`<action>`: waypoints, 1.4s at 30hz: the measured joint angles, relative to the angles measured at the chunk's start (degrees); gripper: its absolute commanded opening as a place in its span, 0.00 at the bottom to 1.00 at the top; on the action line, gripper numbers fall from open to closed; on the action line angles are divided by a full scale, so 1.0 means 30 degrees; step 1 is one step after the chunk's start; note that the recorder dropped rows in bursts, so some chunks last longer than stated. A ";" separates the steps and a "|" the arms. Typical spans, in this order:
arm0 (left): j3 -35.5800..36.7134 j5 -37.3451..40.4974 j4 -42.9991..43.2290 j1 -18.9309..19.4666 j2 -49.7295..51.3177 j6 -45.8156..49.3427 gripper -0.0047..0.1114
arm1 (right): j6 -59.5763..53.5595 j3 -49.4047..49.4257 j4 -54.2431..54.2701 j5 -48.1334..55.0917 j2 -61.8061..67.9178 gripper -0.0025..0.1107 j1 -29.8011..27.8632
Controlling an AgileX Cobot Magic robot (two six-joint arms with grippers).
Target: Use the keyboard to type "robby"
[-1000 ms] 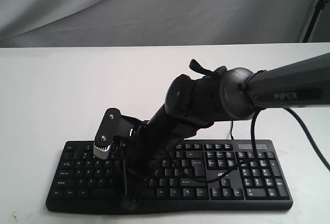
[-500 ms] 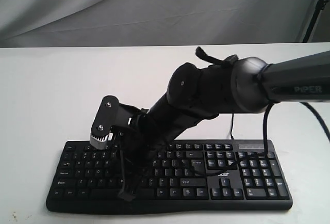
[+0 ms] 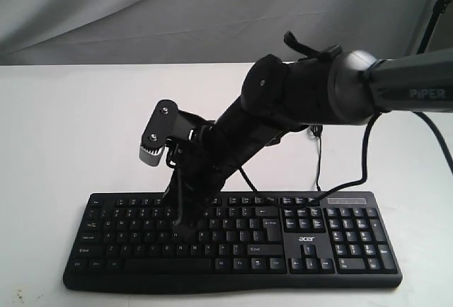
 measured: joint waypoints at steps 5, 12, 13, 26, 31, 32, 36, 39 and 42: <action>0.0000 0.0000 0.0000 0.0000 0.0000 0.0000 0.04 | -0.0450 0.0000 0.0256 0.0508 0.0476 0.02 -0.0091; 0.0000 0.0000 0.0000 0.0000 0.0000 0.0000 0.04 | -0.1087 0.0000 0.0796 0.0589 0.0928 0.02 -0.0091; 0.0000 0.0000 0.0000 0.0000 0.0000 0.0000 0.04 | -0.1087 0.0000 0.0796 0.0589 0.0928 0.02 -0.0091; 0.0000 0.0000 0.0000 0.0000 0.0000 0.0000 0.04 | -0.1767 -0.0014 0.1311 0.0157 0.1794 0.02 -0.0091; 0.0000 0.0000 0.0000 0.0000 0.0000 0.0000 0.04 | -0.1872 -0.0014 0.1388 0.0050 0.1903 0.02 -0.0091; 0.0000 0.0000 0.0000 0.0000 0.0000 0.0000 0.04 | -0.1906 -0.0014 0.1388 0.0050 0.1903 0.02 -0.0091; 0.0000 0.0000 0.0000 0.0000 0.0000 0.0000 0.04 | -0.1948 -0.0014 0.1426 0.0050 0.1903 0.02 -0.0091; 0.0000 0.0000 0.0000 0.0000 0.0000 0.0000 0.04 | -0.1948 -0.0014 0.1426 0.0050 0.1934 0.02 -0.0091; 0.0000 0.0000 0.0000 0.0000 0.0000 0.0000 0.04 | -0.1985 -0.0045 0.1687 0.0022 0.2170 0.02 -0.0091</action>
